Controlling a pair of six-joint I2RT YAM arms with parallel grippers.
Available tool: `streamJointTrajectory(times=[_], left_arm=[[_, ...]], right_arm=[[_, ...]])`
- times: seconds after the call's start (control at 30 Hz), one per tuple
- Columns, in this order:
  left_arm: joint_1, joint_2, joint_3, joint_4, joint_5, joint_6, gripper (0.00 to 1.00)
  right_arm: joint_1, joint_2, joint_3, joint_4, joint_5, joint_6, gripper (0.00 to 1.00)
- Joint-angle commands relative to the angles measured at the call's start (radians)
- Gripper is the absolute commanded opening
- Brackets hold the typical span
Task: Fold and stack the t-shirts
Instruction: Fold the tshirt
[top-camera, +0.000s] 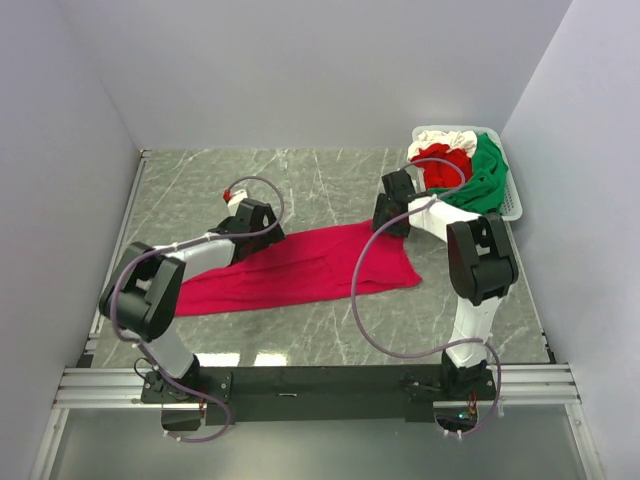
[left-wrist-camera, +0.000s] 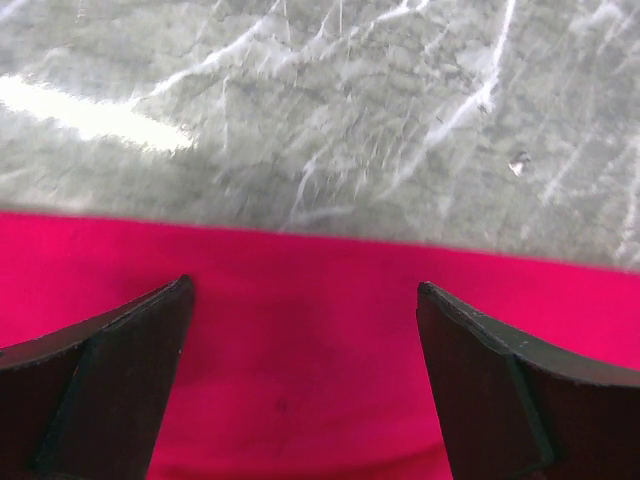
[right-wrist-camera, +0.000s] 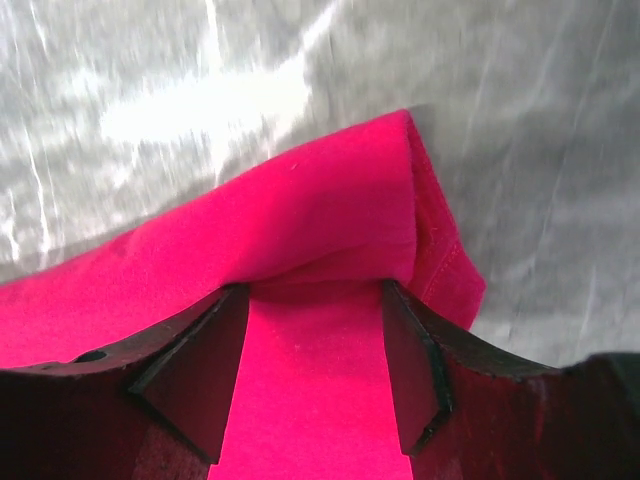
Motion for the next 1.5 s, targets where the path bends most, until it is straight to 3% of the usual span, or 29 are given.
streamJointTrajectory(times=[0.0, 0.23, 0.33, 0.5, 0.97, 1.2, 1.47], left_arm=[[-0.001, -0.124, -0.008, -0.057, -0.005, -0.021, 0.99], [0.012, -0.31, -0.132, -0.174, -0.155, -0.084, 0.99], [0.042, -0.373, -0.215, -0.183, -0.143, -0.109, 0.99], [0.042, -0.431, -0.314, -0.162, -0.109, -0.138, 0.99], [0.042, -0.417, -0.37, -0.191, -0.101, -0.193, 0.99], [0.04, -0.434, -0.417, -0.174, -0.085, -0.225, 0.99], [0.002, -0.606, -0.505, -0.226, -0.107, -0.314, 0.99]], right_arm=[[-0.017, 0.042, 0.089, -0.048, -0.007, -0.037, 0.62], [0.02, -0.123, 0.049, -0.028, 0.014, -0.064, 0.61], [0.076, -0.245, 0.014, -0.04, 0.048, -0.078, 0.62], [0.145, -0.289, -0.043, -0.06, 0.013, -0.067, 0.63], [0.188, -0.143, -0.089, -0.094, -0.019, -0.012, 0.68], [0.187, -0.002, 0.02, -0.125, -0.103, -0.009, 0.68], [0.181, 0.115, 0.156, -0.146, -0.162, -0.012, 0.68]])
